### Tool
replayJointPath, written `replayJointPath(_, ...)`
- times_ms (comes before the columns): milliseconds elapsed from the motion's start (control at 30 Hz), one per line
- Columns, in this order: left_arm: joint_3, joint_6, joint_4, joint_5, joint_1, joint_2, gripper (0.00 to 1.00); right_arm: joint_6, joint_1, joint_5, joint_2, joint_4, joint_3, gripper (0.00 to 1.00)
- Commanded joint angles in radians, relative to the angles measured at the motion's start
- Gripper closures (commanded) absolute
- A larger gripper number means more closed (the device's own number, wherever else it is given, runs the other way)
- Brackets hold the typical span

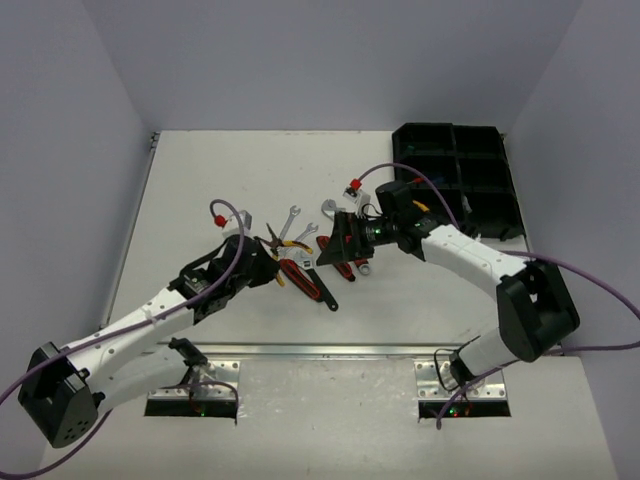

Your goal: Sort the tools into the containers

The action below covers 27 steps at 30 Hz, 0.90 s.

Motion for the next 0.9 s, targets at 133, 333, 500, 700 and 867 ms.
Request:
replayJointPath(133,-0.106,0.245,0.324,0.313,-0.021,-0.145,1.0,-0.024,0.055,-0.137,0.088,-0.01,0.16,0.36)
replayJointPath(333,-0.147,0.242,0.402,0.334,-0.022,-0.237,1.0,-0.044,0.17,-0.123,0.144,-0.071,0.202,0.77)
replayJointPath(500,-0.147,0.235,0.396,0.322,-0.022,-0.247,1.0,-0.035,0.219,-0.037,0.144,-0.085,0.211,0.82)
replayJointPath(700,-0.148,0.23,0.385,0.333,-0.024,-0.273,1.0,0.032,0.219,0.049,0.123,-0.055,0.187,0.39)
replayJointPath(867,-0.143,0.215,0.396,0.346,-0.023,-0.274,1.0,0.065,0.237,0.038,0.132,0.019,0.159,0.7)
